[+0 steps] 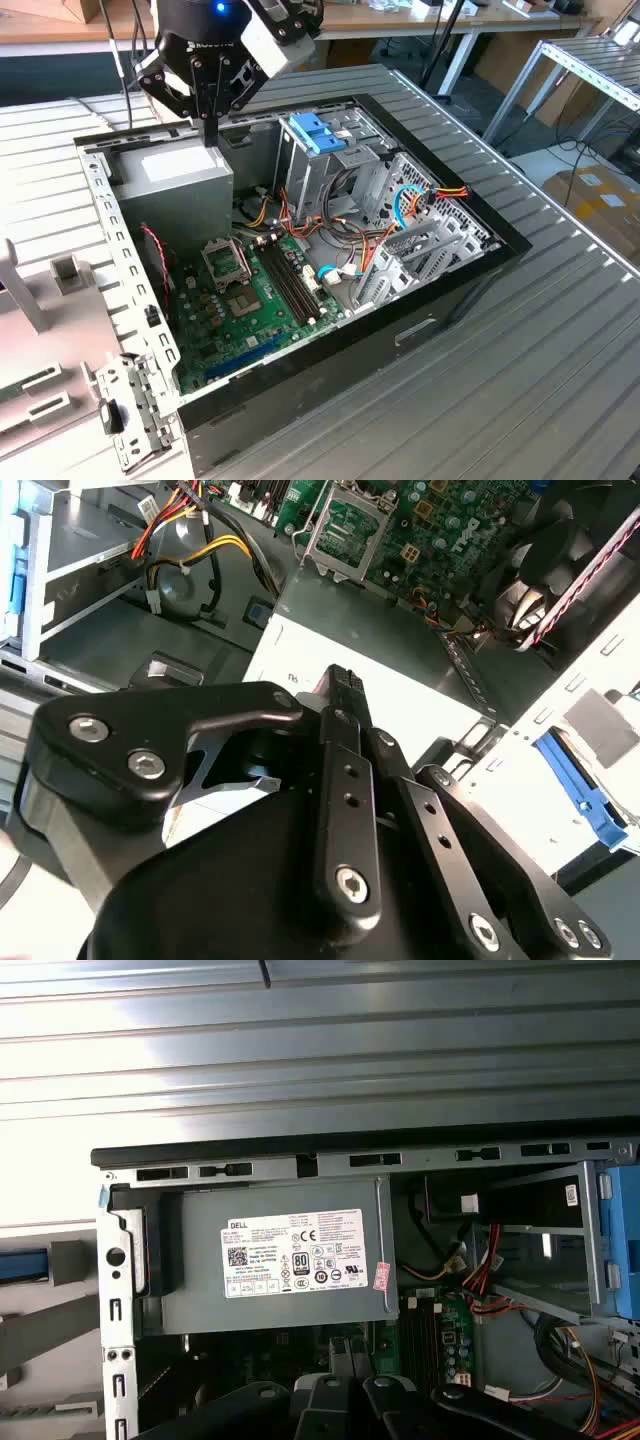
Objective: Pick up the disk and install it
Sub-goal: 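Reach for the disk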
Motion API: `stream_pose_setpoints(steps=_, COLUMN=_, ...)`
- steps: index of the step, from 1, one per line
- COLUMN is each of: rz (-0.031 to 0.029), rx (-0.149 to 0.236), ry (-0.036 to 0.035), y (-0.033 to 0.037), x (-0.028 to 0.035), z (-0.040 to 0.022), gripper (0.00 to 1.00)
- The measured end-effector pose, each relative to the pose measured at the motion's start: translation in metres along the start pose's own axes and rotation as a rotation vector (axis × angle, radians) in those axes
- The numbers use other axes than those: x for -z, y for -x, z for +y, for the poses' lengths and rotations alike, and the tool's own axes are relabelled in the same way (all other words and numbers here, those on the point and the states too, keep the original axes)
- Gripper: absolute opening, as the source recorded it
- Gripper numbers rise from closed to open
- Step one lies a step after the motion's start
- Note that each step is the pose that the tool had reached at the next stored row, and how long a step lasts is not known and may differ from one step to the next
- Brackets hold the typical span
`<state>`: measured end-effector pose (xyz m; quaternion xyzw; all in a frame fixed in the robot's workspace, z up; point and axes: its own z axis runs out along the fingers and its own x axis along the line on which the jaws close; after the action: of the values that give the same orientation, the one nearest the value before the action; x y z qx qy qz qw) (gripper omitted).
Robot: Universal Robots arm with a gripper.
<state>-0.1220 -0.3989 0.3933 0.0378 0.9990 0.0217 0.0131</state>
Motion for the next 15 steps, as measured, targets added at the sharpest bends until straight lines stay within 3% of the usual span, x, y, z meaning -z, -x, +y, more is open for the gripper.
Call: stream_pose_setpoints(steps=15, rz=0.0, rx=0.0, ry=0.0, y=-0.008, x=0.0002, z=-0.0006, gripper=0.11)
